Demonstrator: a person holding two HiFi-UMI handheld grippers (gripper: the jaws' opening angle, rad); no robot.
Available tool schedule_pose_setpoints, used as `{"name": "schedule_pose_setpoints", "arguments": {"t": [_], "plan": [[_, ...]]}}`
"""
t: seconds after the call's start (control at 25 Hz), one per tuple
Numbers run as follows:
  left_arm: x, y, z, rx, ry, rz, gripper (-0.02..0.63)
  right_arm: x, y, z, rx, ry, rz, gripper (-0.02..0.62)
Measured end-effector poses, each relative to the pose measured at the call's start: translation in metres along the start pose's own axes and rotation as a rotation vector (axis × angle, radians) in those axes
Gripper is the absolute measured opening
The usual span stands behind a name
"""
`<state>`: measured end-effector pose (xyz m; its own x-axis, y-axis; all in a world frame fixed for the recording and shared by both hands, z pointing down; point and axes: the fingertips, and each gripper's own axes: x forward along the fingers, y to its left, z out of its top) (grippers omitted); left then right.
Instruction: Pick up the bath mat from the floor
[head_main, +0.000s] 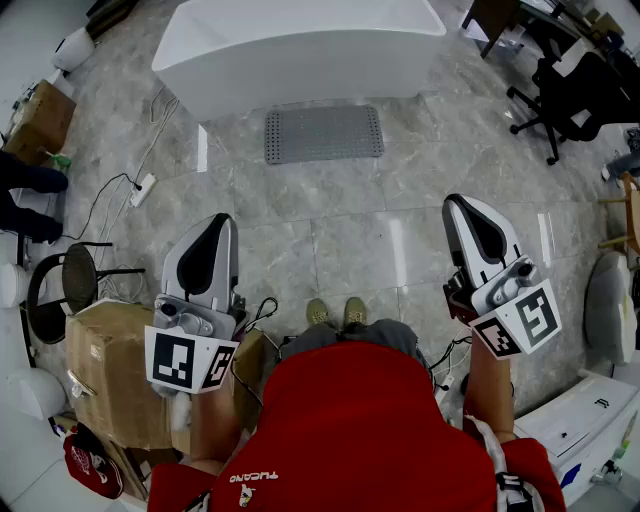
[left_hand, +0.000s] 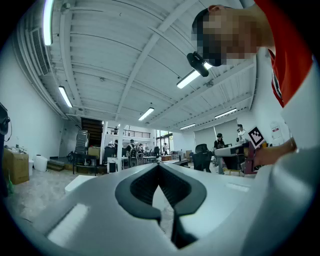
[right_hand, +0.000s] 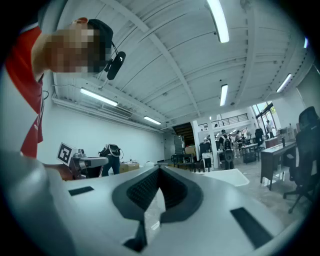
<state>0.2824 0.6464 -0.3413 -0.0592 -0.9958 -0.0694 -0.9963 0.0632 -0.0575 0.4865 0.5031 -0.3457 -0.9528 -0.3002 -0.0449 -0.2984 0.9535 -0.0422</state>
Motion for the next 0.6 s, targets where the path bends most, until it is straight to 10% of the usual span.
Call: {"name": "schedule_pose_setpoints", "arguments": {"t": [0.6], "plan": [[-0.001, 0.0, 0.005, 0.002, -0.001, 0.023, 0.005, 0.0, -0.008, 0.004, 0.033, -0.025, 0.015, 0.002]]}}
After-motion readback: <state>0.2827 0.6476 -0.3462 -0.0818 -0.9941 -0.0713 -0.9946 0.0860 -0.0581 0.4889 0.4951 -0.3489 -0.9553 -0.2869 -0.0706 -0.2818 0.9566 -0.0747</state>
